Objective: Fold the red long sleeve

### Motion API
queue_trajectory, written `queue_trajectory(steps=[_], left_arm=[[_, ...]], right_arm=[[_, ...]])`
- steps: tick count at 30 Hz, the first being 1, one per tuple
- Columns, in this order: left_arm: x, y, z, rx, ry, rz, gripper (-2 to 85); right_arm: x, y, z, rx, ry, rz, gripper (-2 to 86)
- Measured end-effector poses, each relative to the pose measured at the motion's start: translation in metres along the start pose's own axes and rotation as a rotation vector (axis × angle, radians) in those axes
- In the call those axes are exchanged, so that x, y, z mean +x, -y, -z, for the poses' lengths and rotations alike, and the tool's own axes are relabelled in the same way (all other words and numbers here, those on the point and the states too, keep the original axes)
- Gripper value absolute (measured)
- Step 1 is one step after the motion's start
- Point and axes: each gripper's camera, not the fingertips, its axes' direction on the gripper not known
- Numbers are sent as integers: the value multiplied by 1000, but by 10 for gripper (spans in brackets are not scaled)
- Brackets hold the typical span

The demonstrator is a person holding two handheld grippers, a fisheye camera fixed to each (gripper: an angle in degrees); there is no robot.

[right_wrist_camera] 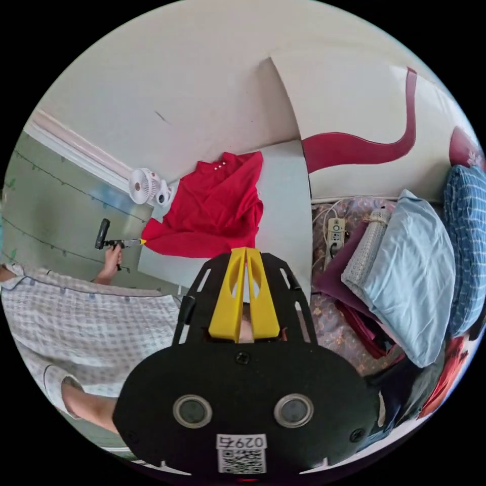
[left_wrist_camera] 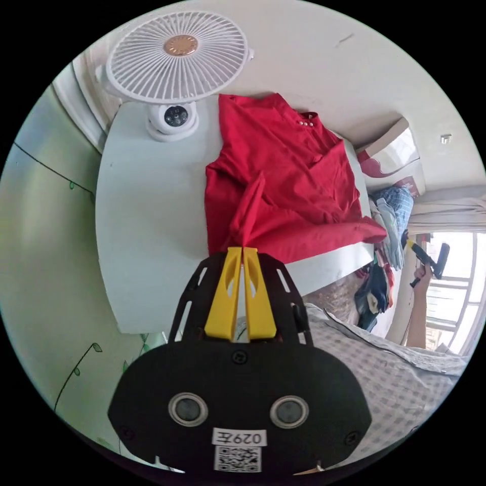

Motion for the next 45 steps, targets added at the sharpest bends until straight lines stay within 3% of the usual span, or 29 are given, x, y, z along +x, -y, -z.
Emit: queue_trajectory(steps=[3,5,13,16,17,21,23,26,28,33,37,45], left_arm=[[-6,-7,-6,-93,-110,-3,-9],[-8,-23,-9,-92,-186,32,-5],[39,-64,-1,98,-46,93,38],[82,-59,-4,164,-69,1,38],[101,-51,-13,152,-109,-50,38],[155,-26,-55,46,-186,-184,27],[186,-11,-89,-46,-185,-243,6],[214,6,-134,-148,-140,-295,-7],[223,15,-162,-225,-72,-299,-8],[231,25,-187,-267,0,-273,-10],[237,27,-189,-256,12,-273,-10],[238,36,-192,-260,-1,-249,-10]], right_arm=[[33,-21,-10,-64,5,-117,5],[45,-36,-33,-107,181,-134,19],[63,-41,-149,-164,482,-229,126],[77,-40,-160,-85,557,-319,110],[80,-41,-165,-113,534,-360,61],[53,-32,-174,-256,468,-146,13],[22,-31,-175,-371,336,102,13],[-5,-37,-187,-590,254,319,41],[-4,-39,-191,-632,238,304,86],[42,-49,-177,-465,351,77,105],[76,-48,-163,-277,425,-75,40],[49,64,-183,-191,152,14,-3]])
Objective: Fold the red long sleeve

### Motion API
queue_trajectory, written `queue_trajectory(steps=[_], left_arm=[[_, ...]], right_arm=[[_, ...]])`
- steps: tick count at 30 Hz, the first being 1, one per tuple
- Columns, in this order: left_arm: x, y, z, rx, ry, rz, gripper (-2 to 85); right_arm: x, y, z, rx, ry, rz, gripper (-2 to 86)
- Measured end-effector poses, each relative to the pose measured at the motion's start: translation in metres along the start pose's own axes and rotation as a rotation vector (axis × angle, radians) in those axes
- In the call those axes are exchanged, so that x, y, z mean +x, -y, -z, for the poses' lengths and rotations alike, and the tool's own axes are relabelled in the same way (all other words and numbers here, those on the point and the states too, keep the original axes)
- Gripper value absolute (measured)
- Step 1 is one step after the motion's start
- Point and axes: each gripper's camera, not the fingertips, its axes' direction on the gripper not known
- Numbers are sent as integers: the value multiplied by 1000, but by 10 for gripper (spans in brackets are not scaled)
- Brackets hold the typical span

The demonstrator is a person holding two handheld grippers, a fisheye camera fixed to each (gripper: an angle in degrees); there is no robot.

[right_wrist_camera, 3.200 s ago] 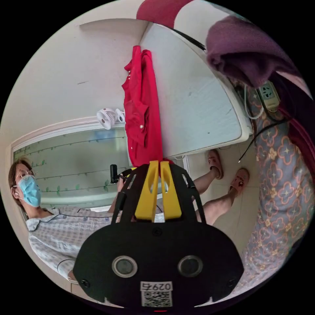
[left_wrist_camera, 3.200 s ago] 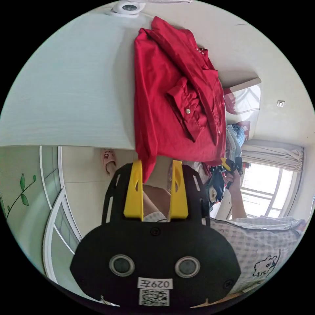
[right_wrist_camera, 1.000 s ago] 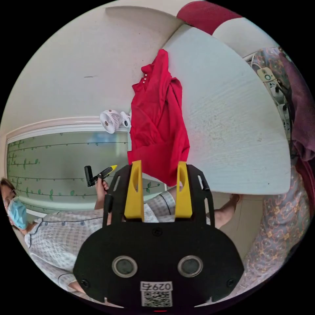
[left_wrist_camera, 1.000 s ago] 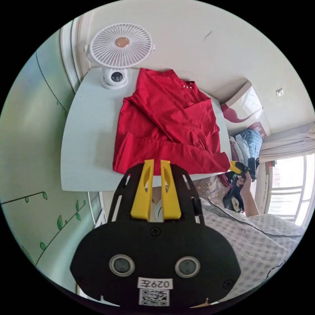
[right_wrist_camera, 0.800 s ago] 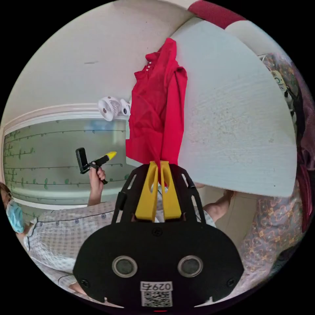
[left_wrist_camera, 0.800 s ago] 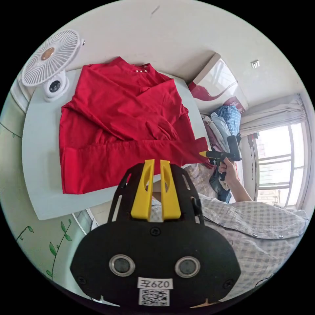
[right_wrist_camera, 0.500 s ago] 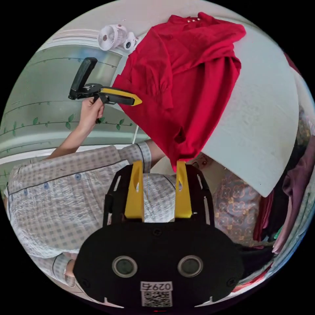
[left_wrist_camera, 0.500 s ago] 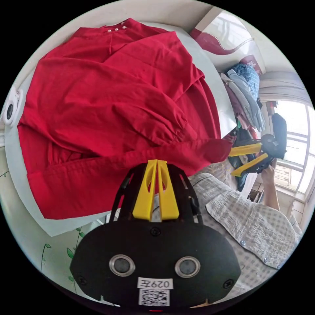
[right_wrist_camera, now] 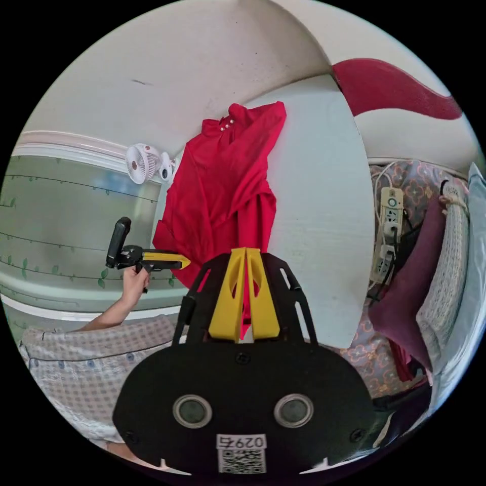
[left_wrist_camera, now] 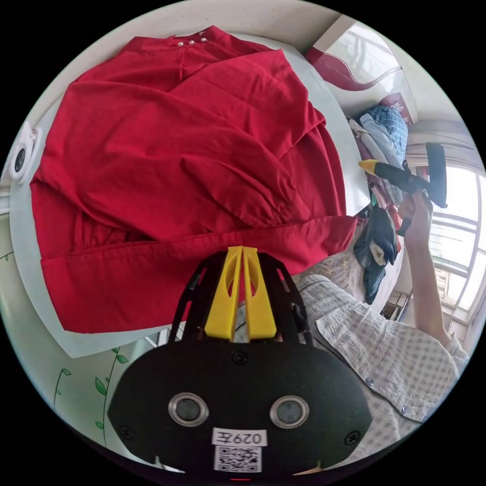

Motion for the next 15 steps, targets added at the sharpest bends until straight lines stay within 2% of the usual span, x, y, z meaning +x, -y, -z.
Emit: queue_trajectory(steps=[5,6,9,13,15], left_arm=[[-4,7,-1,-10,-21,7,-10],[-5,7,-1,-12,-27,10,-10],[-9,8,-4,0,-80,24,-10],[-6,12,-19,5,-222,3,-10],[2,12,-19,11,-189,-6,-10]], right_arm=[[-10,84,-56,-151,-192,-1,-5],[-10,89,-58,-151,-175,14,-5],[4,102,-45,-94,-207,-129,-5],[28,106,-30,-72,-144,-229,-4],[33,100,-15,-18,-271,-294,-4]])
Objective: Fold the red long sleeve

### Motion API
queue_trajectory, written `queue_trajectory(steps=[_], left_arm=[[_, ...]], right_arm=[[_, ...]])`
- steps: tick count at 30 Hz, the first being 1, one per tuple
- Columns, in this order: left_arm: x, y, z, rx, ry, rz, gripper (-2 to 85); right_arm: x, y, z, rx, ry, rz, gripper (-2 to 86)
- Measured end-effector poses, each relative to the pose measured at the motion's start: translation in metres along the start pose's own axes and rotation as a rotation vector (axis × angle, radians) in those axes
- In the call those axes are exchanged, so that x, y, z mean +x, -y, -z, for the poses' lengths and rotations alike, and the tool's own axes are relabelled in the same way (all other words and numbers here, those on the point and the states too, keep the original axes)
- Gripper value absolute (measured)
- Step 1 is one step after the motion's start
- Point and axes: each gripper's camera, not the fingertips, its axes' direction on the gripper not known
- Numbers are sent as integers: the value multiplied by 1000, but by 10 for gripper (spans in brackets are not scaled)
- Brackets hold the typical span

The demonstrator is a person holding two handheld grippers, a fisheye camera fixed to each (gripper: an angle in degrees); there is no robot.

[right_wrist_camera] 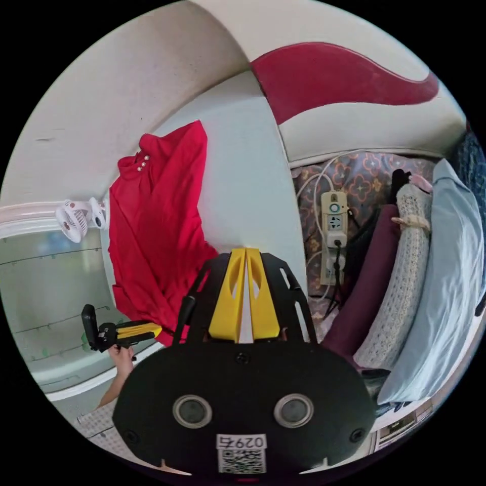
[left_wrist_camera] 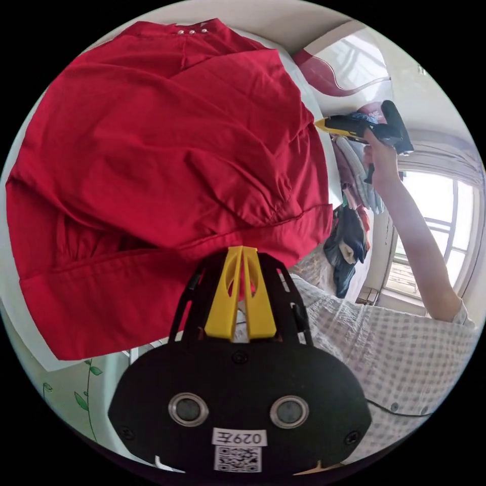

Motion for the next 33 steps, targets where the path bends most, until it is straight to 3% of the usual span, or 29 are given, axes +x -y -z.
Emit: queue_trajectory(steps=[2,5,7,12,18,22,27,30,33], left_arm=[[8,-6,1,1,64,7,-10],[14,-23,24,114,-21,-39,-10],[8,-32,46,212,-63,-23,-10],[-37,-21,87,293,34,103,-10],[-88,16,71,91,204,251,-10],[-84,6,55,69,143,253,-10],[-62,-8,37,-17,153,223,-10],[-50,-17,32,-106,240,222,-10],[-42,-28,43,-64,378,246,-10]], right_arm=[[13,-6,15,27,-38,-36,-4],[3,-19,24,17,306,135,-4],[-20,-36,18,-46,369,226,-4],[-95,-82,-29,-193,150,417,-4],[-155,-111,-85,-446,74,592,-4],[-165,-113,-73,-371,-11,600,-4],[-166,-83,-54,-252,45,473,-4],[-179,-68,-55,-230,-37,443,-4],[-194,-63,-67,-264,-149,450,-4]])
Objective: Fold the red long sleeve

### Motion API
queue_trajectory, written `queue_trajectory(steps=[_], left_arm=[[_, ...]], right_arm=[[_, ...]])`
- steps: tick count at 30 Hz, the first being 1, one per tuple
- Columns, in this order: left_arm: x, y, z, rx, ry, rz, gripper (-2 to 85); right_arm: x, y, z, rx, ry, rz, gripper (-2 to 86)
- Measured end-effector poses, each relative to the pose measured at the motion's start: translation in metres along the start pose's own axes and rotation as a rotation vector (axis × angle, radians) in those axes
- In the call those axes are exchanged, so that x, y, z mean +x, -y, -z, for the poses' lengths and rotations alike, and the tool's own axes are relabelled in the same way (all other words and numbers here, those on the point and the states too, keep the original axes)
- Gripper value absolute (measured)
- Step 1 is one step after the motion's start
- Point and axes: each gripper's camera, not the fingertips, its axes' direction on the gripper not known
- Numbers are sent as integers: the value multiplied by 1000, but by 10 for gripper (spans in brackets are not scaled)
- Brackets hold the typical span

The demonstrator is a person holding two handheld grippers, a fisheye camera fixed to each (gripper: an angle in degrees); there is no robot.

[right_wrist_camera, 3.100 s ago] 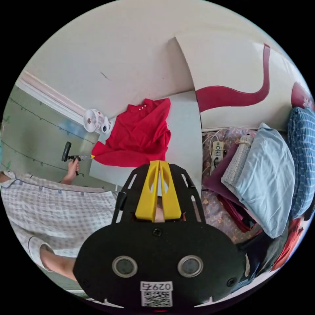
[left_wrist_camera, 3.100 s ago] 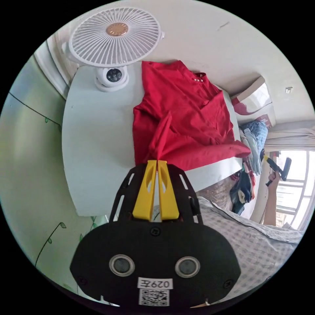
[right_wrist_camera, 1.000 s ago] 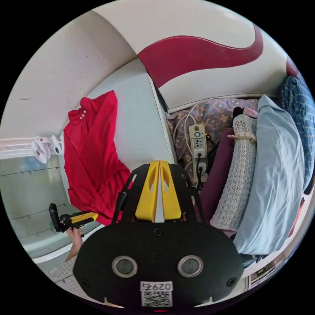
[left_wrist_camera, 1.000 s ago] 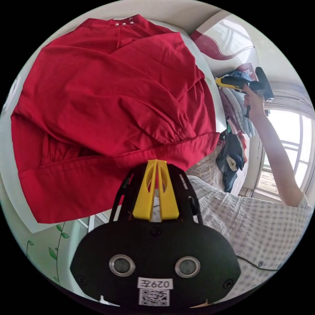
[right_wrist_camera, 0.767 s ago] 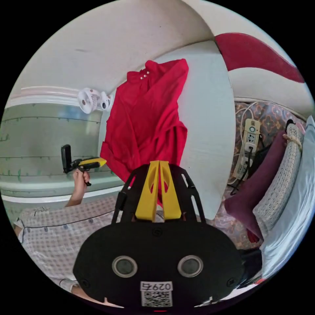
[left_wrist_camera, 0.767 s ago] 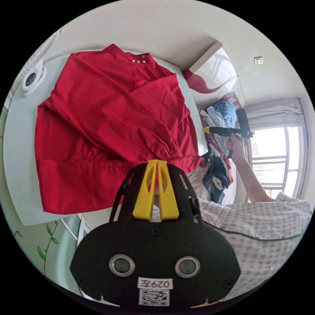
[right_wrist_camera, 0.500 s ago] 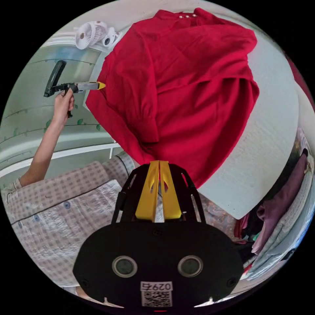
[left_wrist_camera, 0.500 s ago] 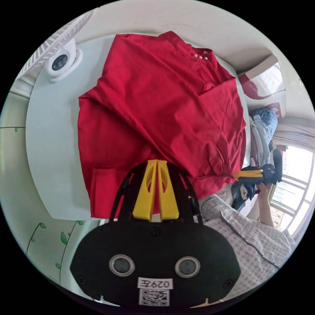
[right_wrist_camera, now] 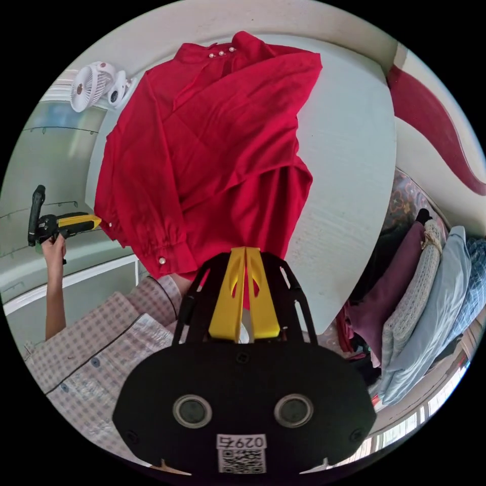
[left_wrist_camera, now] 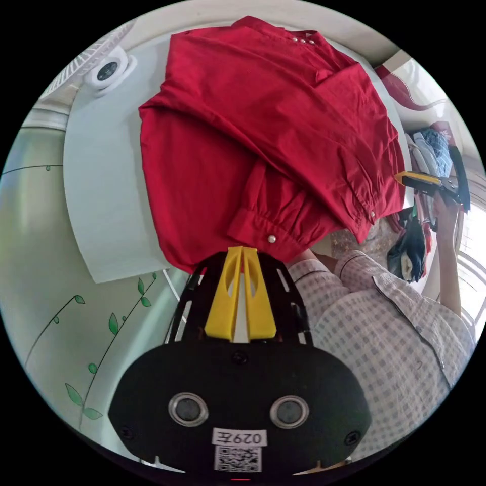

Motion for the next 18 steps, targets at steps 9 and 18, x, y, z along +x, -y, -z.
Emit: queue_trajectory(steps=[9,18], left_arm=[[-3,29,-9,31,-73,75,-10],[31,83,-13,-182,78,40,-10]], right_arm=[[-15,16,-7,-35,-10,-36,-5],[-11,15,-10,11,103,-108,-4]])
